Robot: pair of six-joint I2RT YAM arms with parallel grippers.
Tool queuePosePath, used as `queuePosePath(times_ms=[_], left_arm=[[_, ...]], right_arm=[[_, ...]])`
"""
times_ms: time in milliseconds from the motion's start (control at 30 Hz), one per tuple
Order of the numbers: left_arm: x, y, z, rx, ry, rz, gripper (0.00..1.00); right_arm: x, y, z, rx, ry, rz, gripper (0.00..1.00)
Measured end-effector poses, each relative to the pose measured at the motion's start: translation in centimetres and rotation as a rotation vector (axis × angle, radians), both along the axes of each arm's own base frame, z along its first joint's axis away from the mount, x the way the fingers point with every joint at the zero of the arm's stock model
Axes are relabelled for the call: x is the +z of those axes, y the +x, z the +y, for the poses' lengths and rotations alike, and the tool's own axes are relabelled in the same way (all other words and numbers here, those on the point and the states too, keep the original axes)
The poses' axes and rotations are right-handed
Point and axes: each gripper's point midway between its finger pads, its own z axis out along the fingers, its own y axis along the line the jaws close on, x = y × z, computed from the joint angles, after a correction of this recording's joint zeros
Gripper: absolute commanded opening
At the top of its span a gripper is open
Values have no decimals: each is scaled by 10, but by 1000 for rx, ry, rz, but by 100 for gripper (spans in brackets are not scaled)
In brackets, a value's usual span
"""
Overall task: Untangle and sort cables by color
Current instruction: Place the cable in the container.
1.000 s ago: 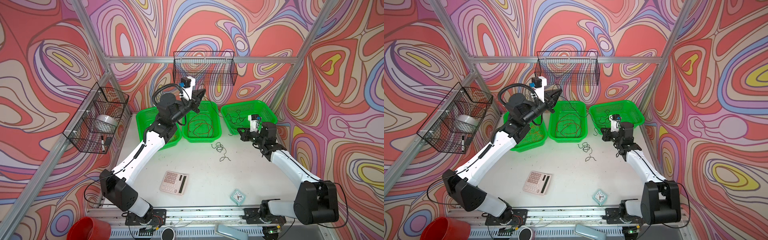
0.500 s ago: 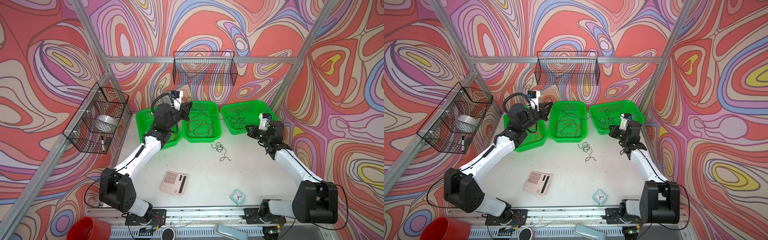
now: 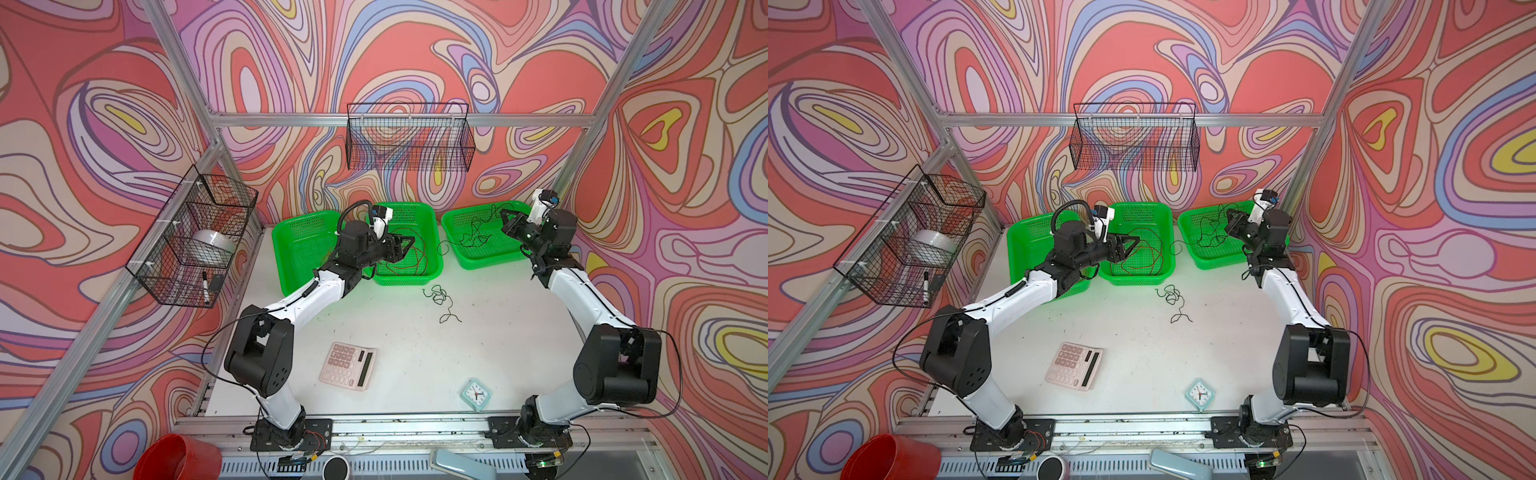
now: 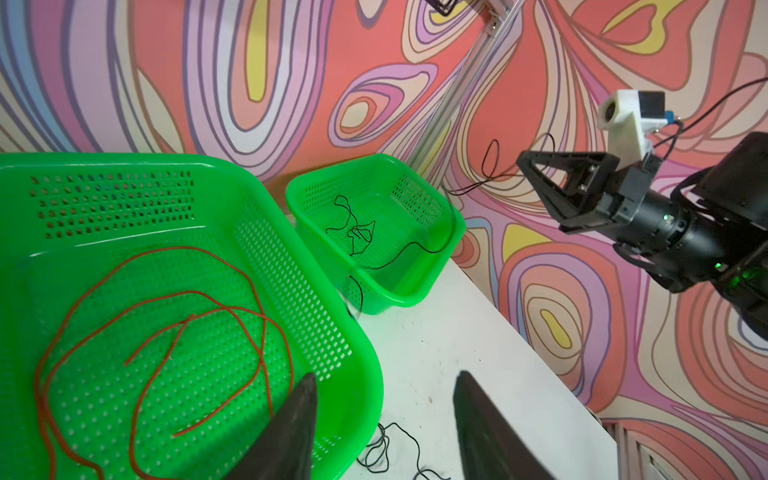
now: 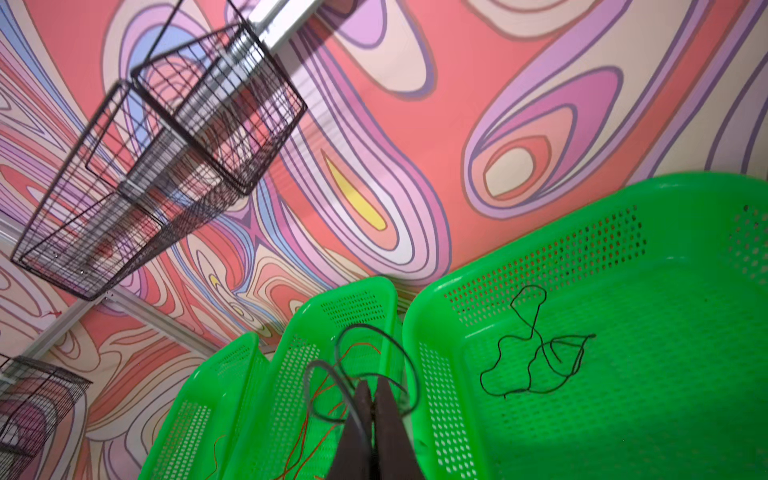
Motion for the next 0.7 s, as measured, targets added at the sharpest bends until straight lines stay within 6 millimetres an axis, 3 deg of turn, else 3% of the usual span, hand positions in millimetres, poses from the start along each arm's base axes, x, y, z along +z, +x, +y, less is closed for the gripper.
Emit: queuePosePath(times_ms=[267, 467, 700], left_arm=[[-20, -12, -9, -27, 43, 18, 68], [-36, -26, -18, -51, 95, 32, 68], [-38, -34, -17, -47, 134, 25, 68]], right_arm=[[-12, 35, -27, -112, 8, -87, 0], [-20, 52, -59, -255, 25, -151, 0], [-77, 80, -93, -375, 23, -69, 0]])
